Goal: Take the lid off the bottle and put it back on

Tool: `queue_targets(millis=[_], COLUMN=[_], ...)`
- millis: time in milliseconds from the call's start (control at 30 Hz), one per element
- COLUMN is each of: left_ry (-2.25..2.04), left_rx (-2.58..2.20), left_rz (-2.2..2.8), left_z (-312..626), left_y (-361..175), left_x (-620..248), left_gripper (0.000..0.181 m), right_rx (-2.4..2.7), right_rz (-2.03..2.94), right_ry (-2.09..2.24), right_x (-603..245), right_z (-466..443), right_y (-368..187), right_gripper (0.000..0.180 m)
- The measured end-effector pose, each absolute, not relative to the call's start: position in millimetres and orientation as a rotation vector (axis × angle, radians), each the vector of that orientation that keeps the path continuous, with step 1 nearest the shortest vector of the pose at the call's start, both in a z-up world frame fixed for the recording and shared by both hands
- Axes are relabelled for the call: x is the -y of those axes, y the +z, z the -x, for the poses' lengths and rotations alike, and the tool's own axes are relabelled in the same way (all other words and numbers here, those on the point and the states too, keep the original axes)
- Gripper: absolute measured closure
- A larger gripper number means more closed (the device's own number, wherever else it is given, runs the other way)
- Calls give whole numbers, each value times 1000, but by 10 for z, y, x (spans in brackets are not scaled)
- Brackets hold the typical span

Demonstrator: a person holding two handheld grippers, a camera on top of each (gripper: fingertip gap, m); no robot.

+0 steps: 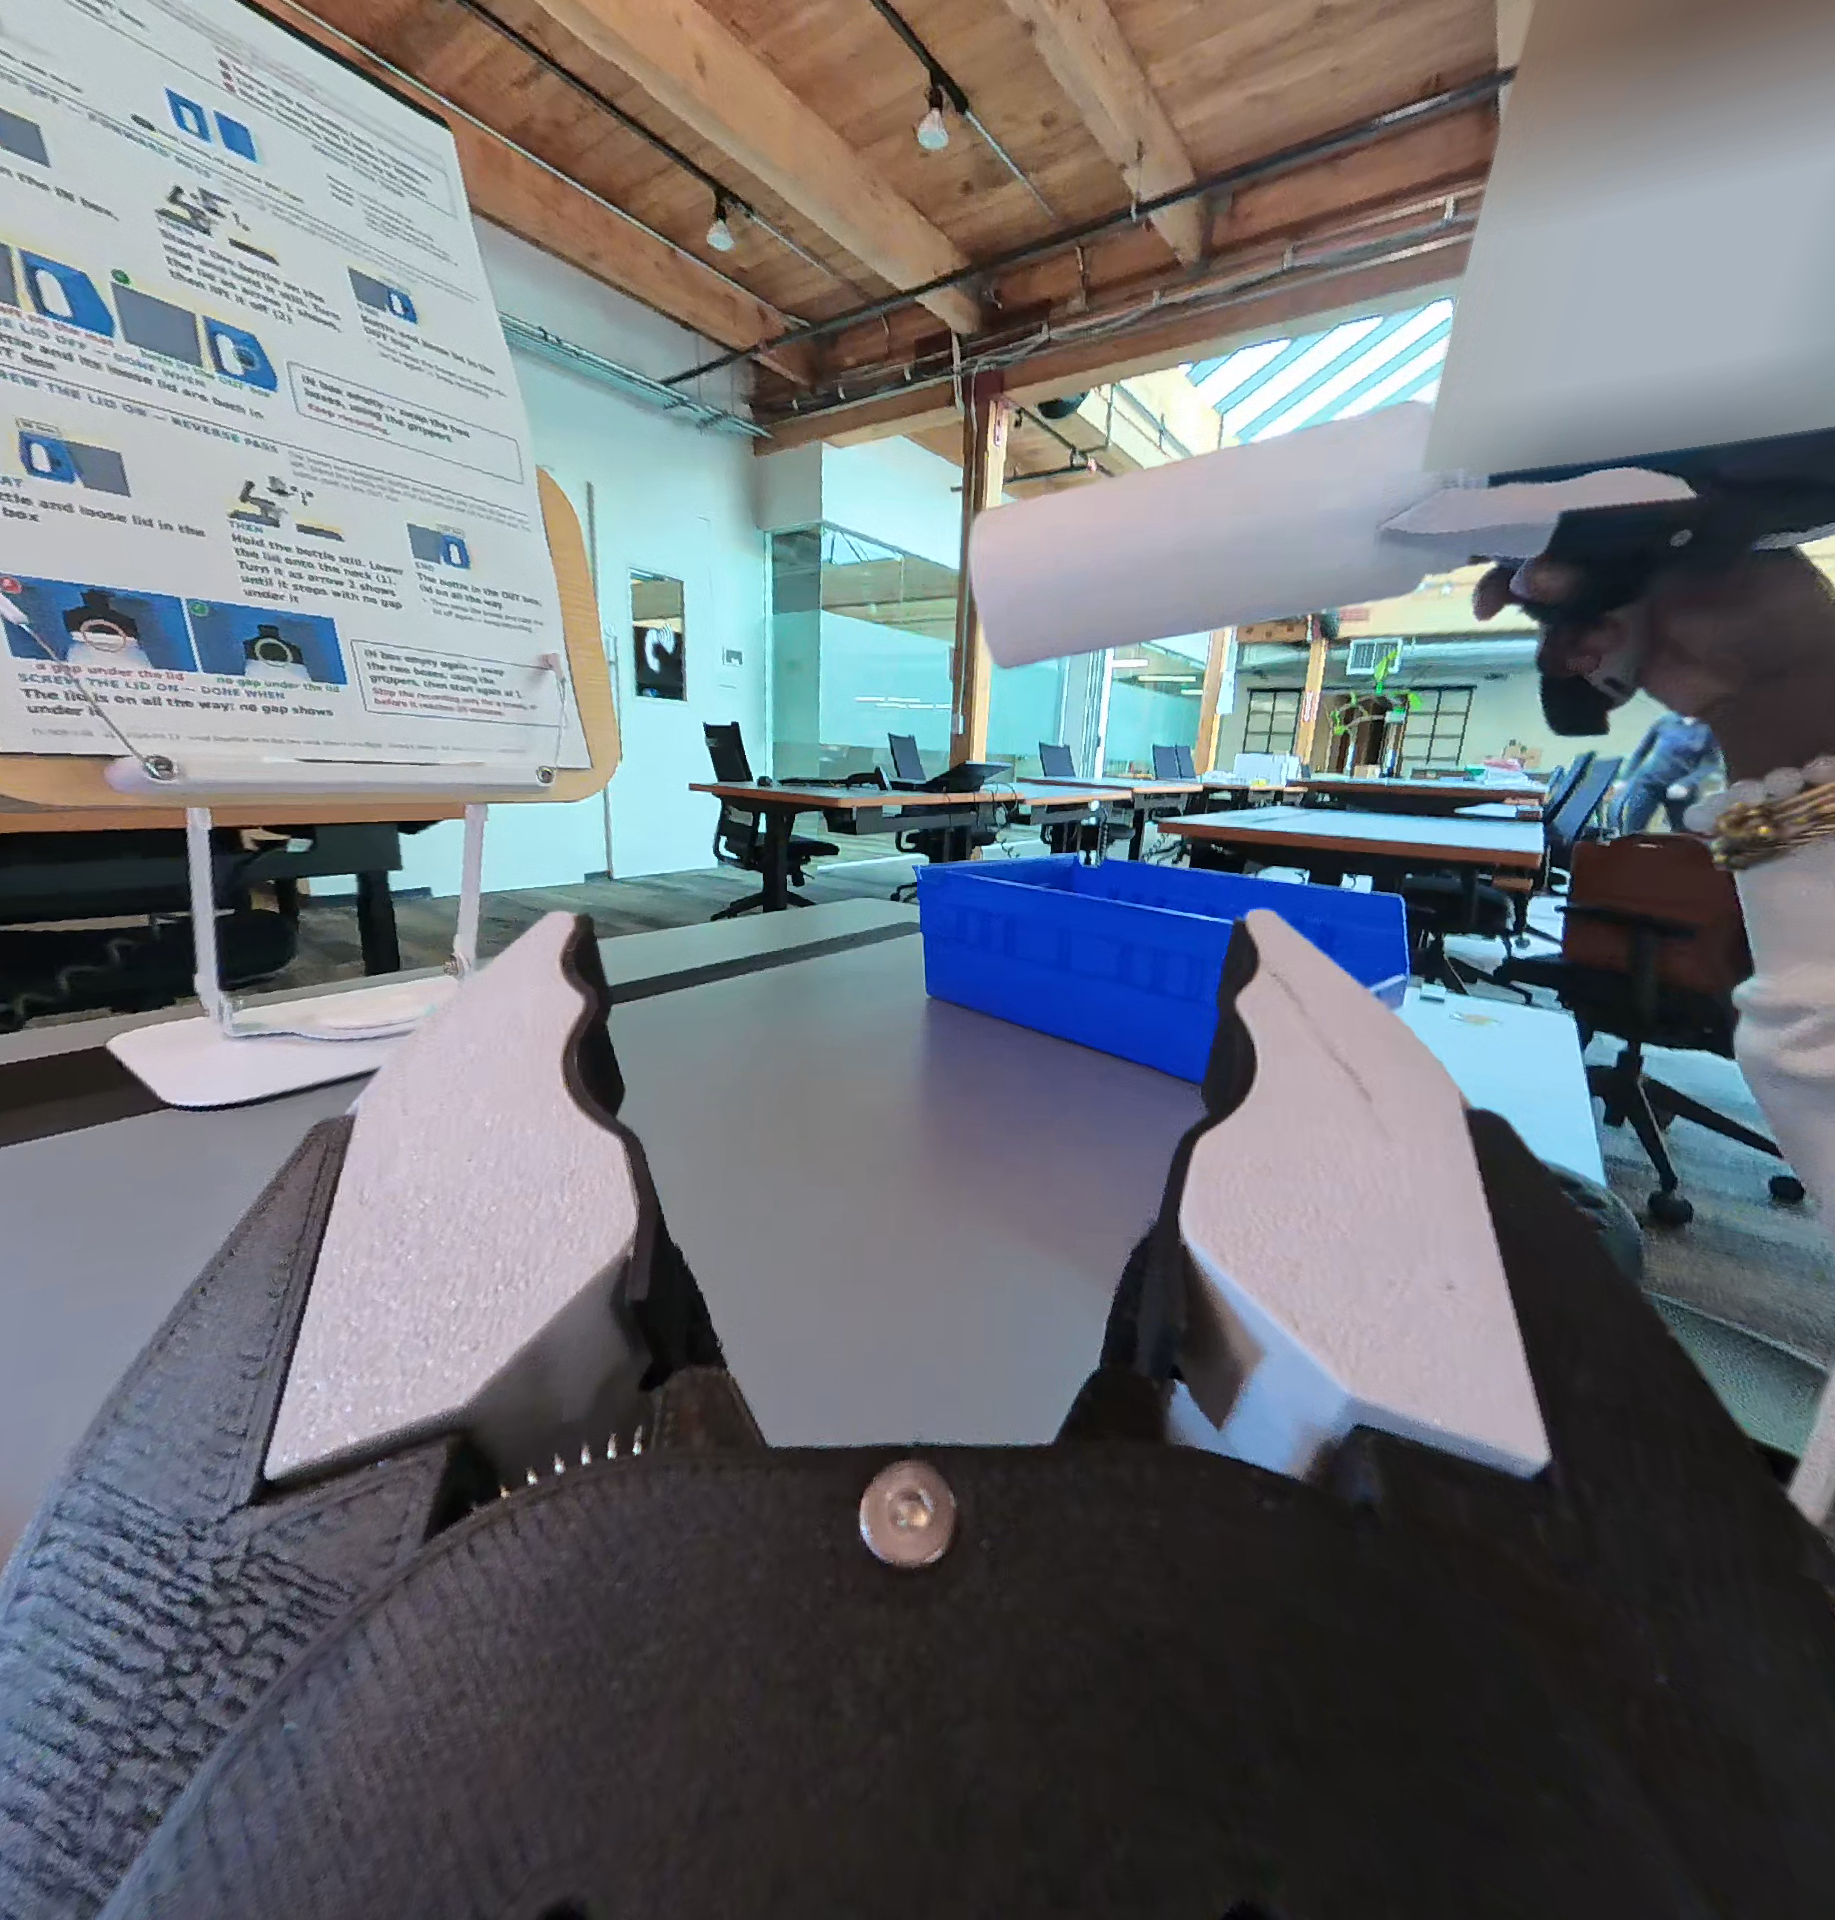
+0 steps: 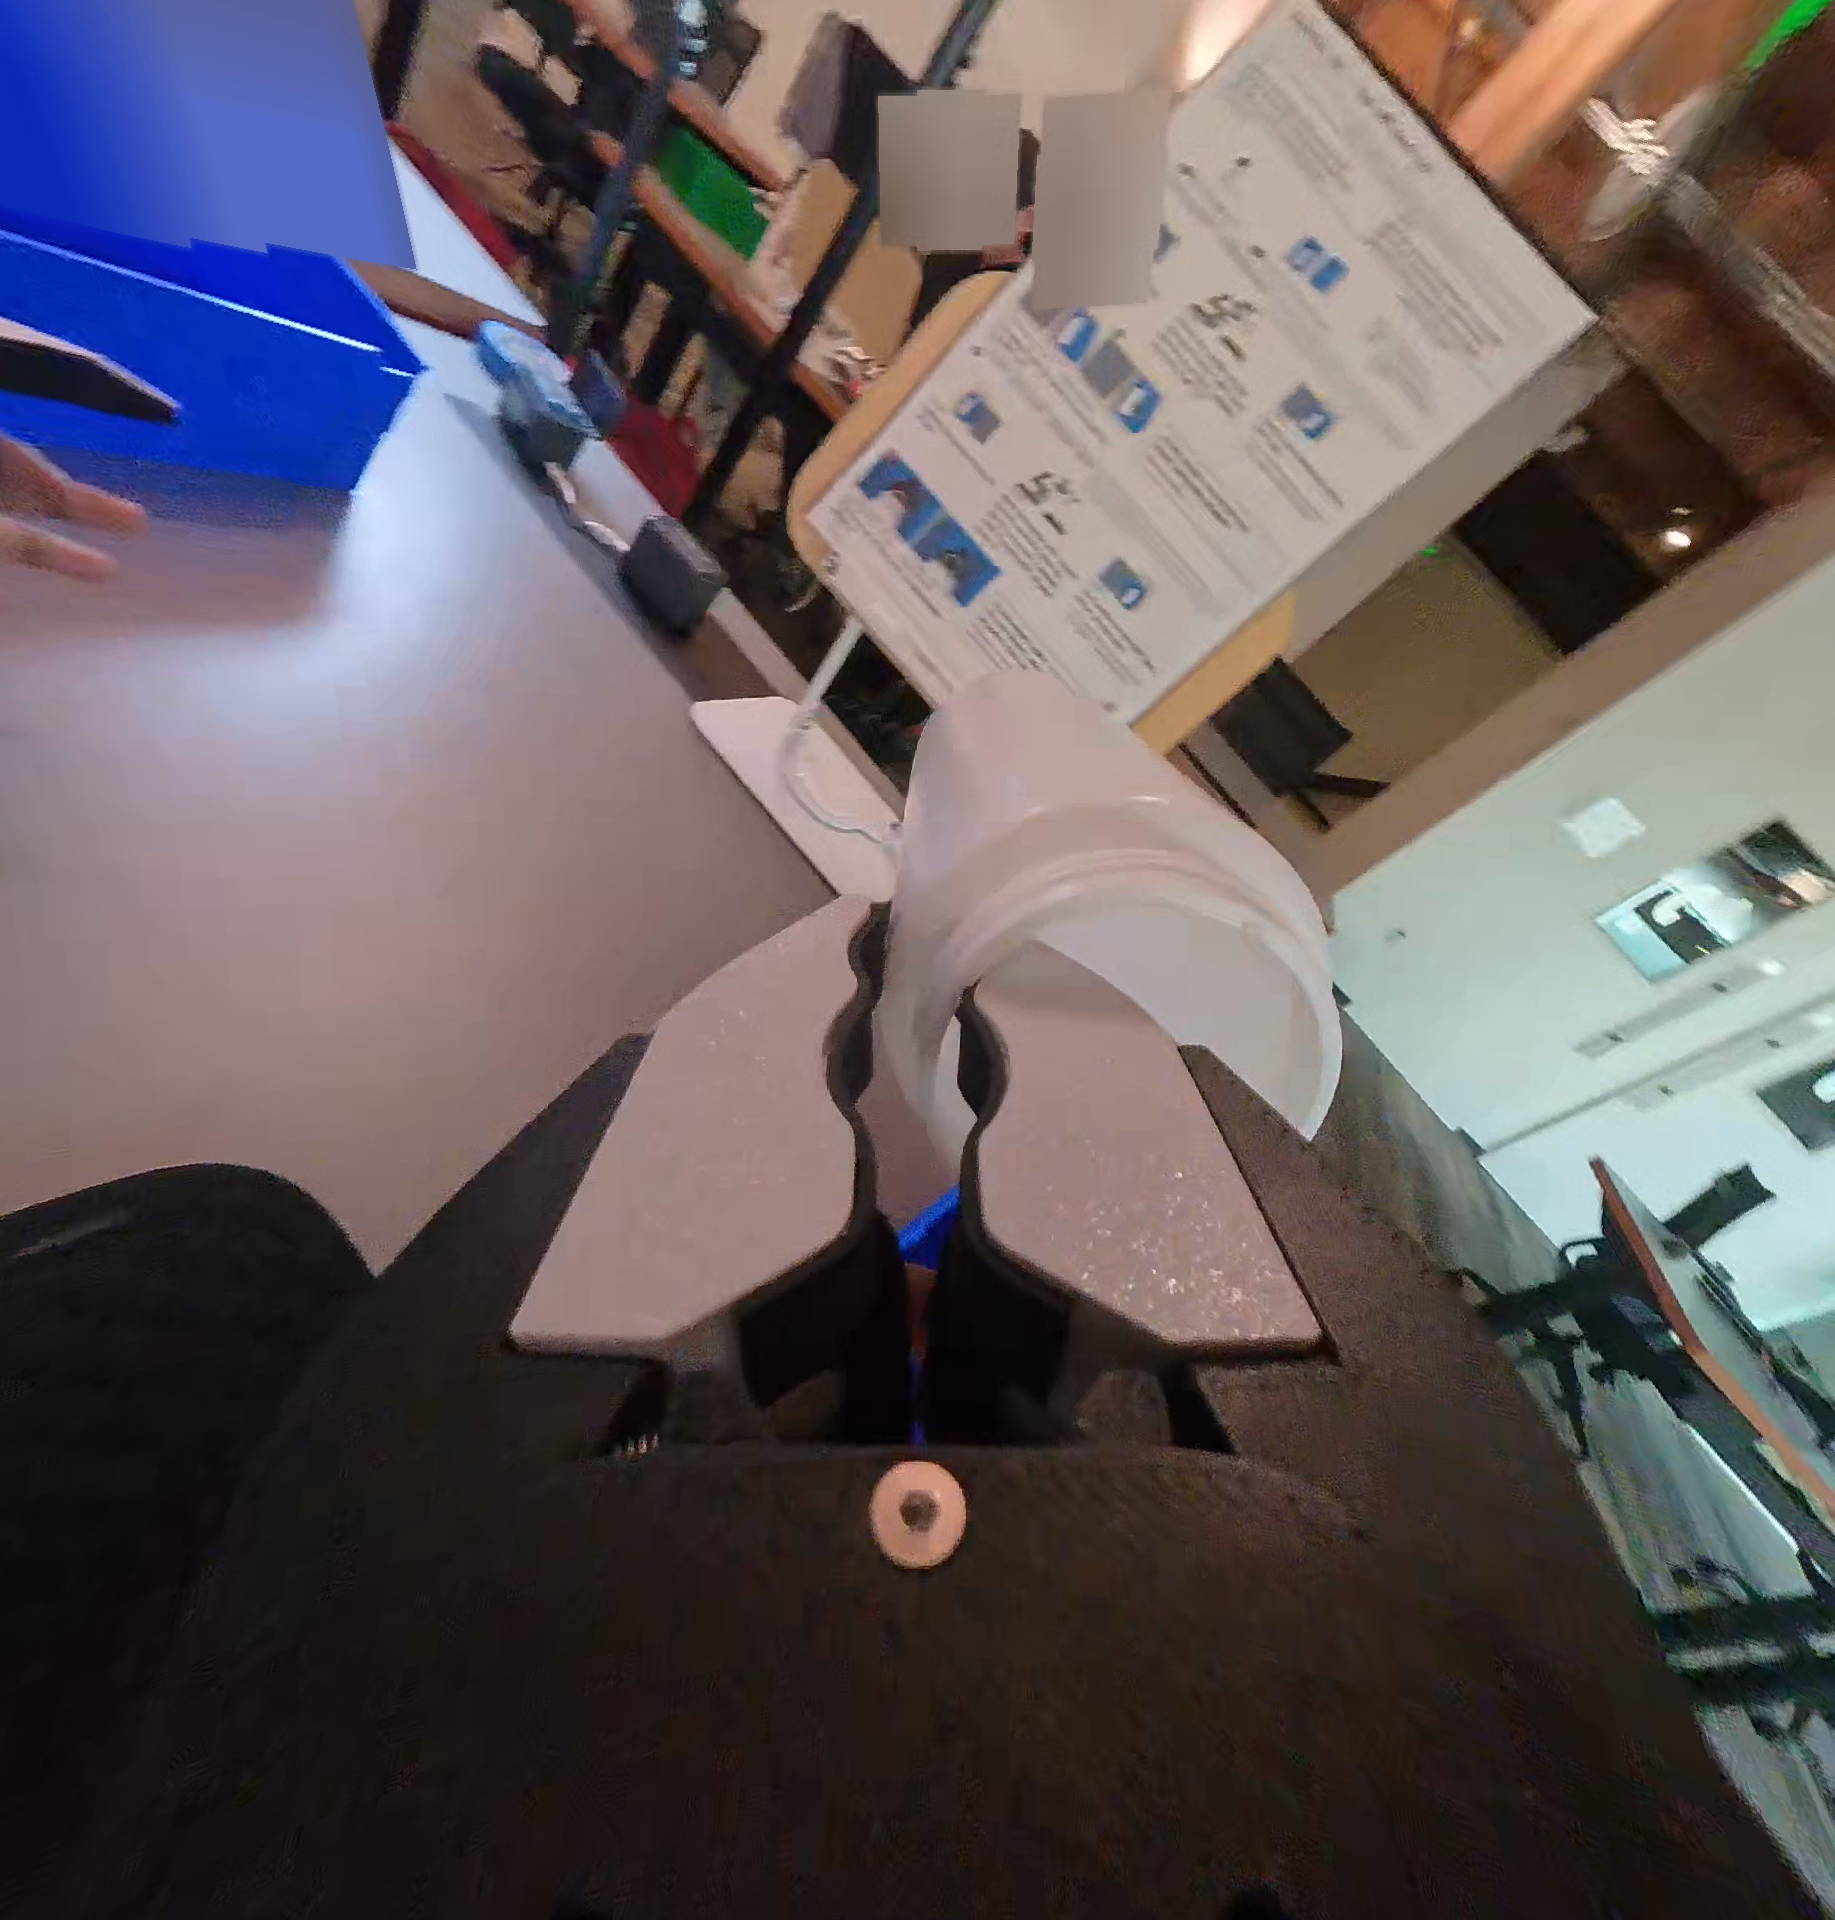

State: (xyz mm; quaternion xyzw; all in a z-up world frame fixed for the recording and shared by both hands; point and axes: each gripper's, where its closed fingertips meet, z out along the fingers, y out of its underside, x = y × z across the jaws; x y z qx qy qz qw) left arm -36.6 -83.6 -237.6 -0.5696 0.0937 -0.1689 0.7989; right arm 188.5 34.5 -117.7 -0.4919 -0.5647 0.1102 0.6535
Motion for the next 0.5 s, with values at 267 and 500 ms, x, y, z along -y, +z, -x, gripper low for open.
queue_targets(millis=[267,500], left_ry=[-362,-365], left_rx=[-192,-174], left_rz=[1230,1220], left_z=[380,407], left_y=[-2414,-2407], left_x=[827,834], left_gripper=[71,72], right_rx=[937,819], right_rz=[1360,1631], right_ry=[198,140], right_x=[-901,-1472], right_z=[-2508,-2639], right_y=[-1712,-2434], right_gripper=[169,168])
